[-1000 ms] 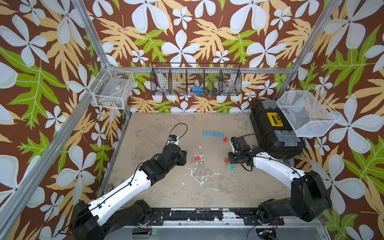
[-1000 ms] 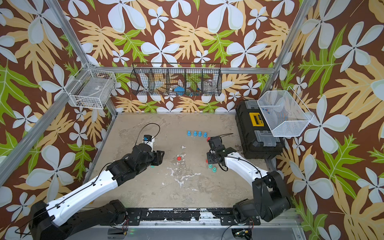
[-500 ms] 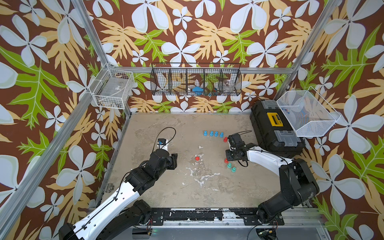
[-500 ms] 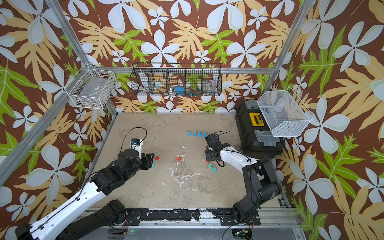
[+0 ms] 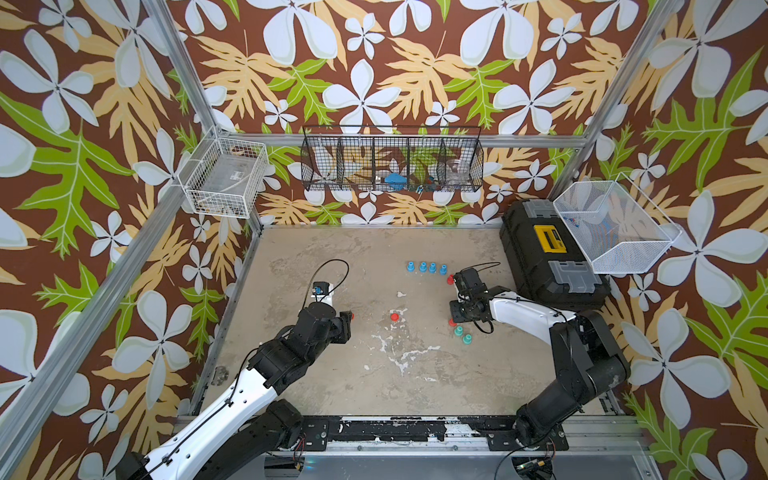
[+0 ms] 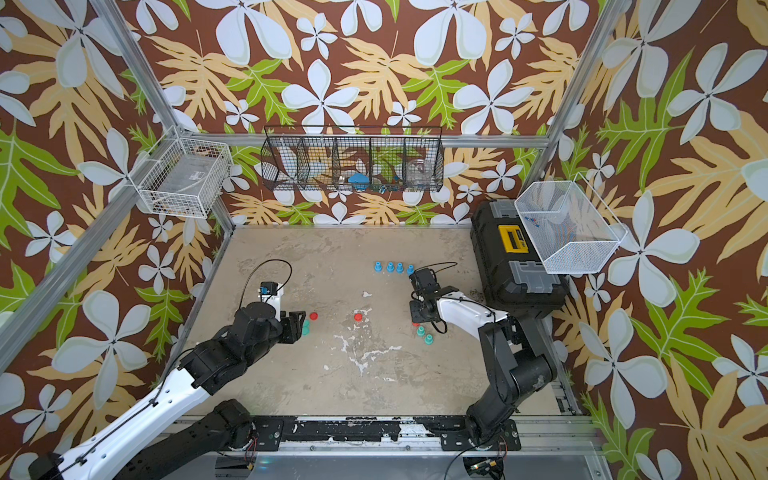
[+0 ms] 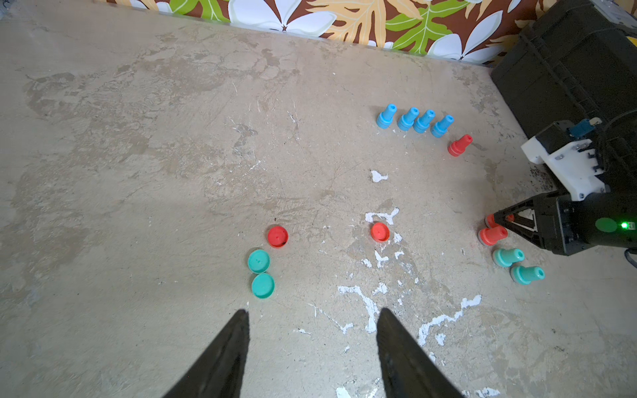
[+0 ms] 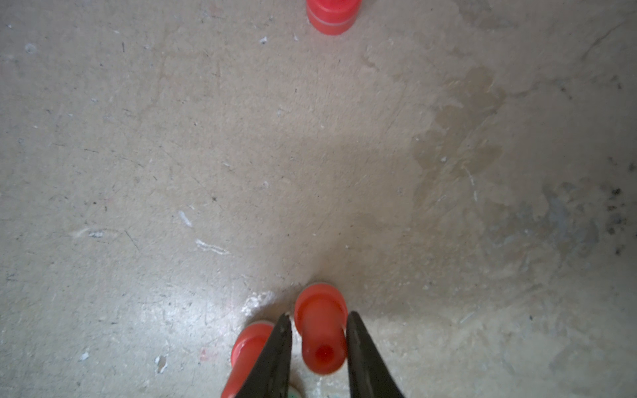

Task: Close the stamp cap
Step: Pick up the stamp from the center of the board, then close the cover of the stamp.

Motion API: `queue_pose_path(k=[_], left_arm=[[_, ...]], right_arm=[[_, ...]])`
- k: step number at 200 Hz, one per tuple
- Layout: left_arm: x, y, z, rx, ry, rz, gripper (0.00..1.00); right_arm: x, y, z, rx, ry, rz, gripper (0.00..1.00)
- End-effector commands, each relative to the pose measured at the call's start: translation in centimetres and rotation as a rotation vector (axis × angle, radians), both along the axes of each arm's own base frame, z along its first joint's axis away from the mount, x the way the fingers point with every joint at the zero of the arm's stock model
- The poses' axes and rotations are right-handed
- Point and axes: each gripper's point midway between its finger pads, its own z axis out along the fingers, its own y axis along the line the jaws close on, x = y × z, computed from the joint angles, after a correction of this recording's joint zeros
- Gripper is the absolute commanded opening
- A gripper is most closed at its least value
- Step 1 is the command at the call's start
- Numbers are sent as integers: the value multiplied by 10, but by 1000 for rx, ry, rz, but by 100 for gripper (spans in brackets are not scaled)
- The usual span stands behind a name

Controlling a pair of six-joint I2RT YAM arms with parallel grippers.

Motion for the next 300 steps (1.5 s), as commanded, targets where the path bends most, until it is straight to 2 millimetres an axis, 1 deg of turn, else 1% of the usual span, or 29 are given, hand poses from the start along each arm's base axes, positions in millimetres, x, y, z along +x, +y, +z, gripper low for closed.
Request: queue_pose_path(k=[1, 21, 41, 57, 77, 91, 100, 113, 129, 141, 161, 177, 191, 203, 224, 300], left_arm=[[0, 2, 2, 11, -10, -2, 61], [0, 3, 5, 8, -18, -4, 61], [-2, 2, 8, 0, -41, -16, 61], [-4, 4, 7, -8, -55, -17, 61], [-6, 5, 8, -20, -68, -19, 61], [-6, 5, 9, -28, -76, -20, 61], [-6, 4, 8, -33, -79, -23, 61], [-7, 4, 9, -36, -83, -25, 61], [-7, 4, 9, -34, -85, -26, 61], [-7, 4, 9, -34, -87, -26, 61], [-7, 6, 10, -34, -91, -22, 61], [-7, 6, 10, -35, -93, -22, 61], [-7, 6, 9, -33, -92, -21, 61], [-7, 6, 10, -33, -92, -21, 61], [-7, 6, 11, -36, -95, -21, 61], [-7, 7, 11, -35, -98, -17, 61]], right_arm=[[3, -3, 1, -19, -10, -3, 24], [3, -3, 3, -19, -14, -3, 16], [5, -1, 13, -12, -26, 3, 11], [11, 2, 29, 0, -55, 6, 11], [17, 12, 54, 4, -102, 26, 10], [19, 25, 71, 17, -130, 54, 10], [19, 38, 80, 27, -148, 78, 11], [16, 61, 89, 51, -165, 124, 11], [10, 94, 94, 90, -163, 187, 11], [5, 116, 93, 100, -159, 231, 11], [-5, 149, 81, 102, -129, 292, 11], [-12, 171, 70, 101, -113, 334, 11], [-14, 185, 63, 94, -100, 354, 11], [-14, 192, 55, 88, -88, 361, 11], [-14, 202, 51, 90, -84, 374, 11], [-15, 215, 35, 85, -58, 386, 11]])
